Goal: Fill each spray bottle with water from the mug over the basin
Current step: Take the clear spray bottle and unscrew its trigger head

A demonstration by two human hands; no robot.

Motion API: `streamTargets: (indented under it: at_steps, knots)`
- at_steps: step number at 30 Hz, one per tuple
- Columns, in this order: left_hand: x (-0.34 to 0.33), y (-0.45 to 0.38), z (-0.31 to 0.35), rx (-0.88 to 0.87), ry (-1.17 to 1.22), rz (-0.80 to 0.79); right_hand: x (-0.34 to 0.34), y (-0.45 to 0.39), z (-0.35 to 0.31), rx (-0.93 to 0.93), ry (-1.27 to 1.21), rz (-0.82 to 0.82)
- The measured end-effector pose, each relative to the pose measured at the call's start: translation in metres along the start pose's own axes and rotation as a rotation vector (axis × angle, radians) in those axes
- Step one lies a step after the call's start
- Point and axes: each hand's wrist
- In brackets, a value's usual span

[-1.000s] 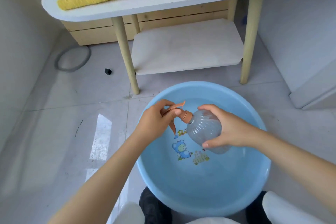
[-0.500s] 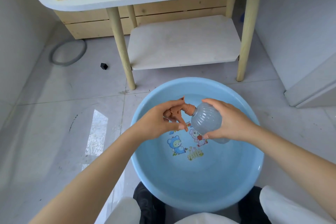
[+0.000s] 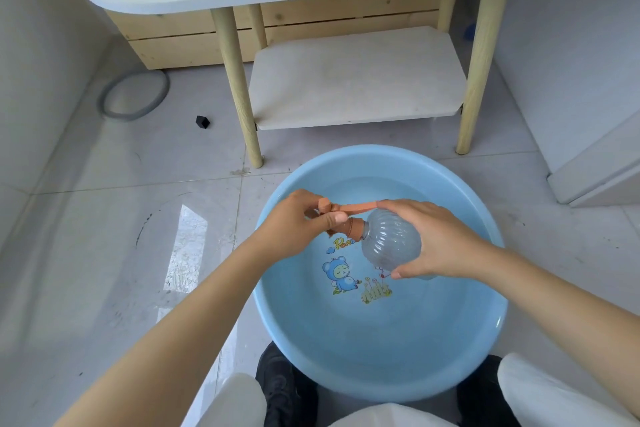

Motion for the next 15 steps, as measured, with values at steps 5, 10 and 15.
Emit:
streamTargets:
  at_steps: [5,10,15]
  knots:
    - [-0.0071,-0.0009,-0.001,0.218,0.204,0.112,-0.0019,0.0018,-0.0059,0.093,0.1,0.026]
    - [-0.0064,-0.0007,0.0029,0.28,0.279,0.251,-0.0053,0.001,-0.0036,0.131,0.137,0.122]
    - [-0.0055,0.0032,0.0025,0.097,0.379,-0.016,-0.0023,0.0003,0.0013,0.068,0.042,0.119]
Point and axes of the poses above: each hand's wrist, its own y-axis away from the middle knuckle, its own x-axis out of the back of the hand, z = x × y, and after that the axes turned 1 degree about -x, right-handed
